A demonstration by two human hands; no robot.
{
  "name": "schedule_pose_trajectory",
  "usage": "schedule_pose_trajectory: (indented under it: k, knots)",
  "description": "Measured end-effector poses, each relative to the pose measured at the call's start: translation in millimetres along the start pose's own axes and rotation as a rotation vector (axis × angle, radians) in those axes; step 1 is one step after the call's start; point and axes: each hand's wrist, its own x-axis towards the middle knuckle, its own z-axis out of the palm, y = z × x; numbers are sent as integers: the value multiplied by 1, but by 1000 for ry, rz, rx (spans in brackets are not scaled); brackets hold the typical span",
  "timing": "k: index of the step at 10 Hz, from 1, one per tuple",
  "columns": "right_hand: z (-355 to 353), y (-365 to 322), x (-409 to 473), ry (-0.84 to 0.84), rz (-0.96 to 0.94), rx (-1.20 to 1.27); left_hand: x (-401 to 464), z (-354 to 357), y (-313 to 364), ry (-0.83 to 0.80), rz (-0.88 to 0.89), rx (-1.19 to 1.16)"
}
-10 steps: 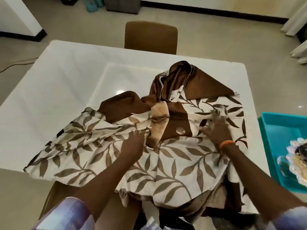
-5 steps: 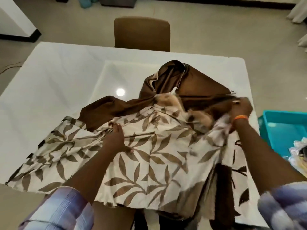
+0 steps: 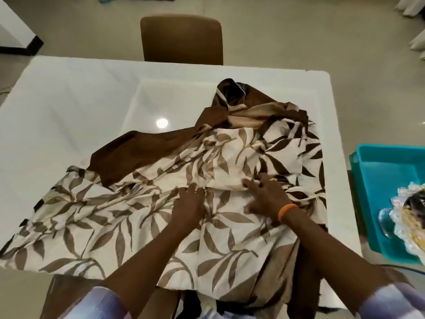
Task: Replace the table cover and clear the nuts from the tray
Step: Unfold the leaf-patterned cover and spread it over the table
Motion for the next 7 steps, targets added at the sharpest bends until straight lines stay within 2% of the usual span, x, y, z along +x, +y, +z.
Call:
schedule_pose_trajectory:
  k: [1,2,3,4,5,6,7]
  knots:
    - [-3,7,1,199,-130,20,8,-3,-2,115,24,43]
    - [-30,36,1,252,-162,45,12,-18,-16,167,34,110]
    - [-67,83,-6,239,139,13,18,-30,-44,144,-103,125]
    - [-32,241,-3,275,679,172,18,-37,-81,188,-185,191]
    - [-29,291,-7,453,953,425,17,-40,-98,256,-269,166]
    - [-83,139,-17,596,787,345,14,-33,-70,337,-184,224]
    - [-83,52,-21,260,475,436,5,-9,-23,222,-69,11]
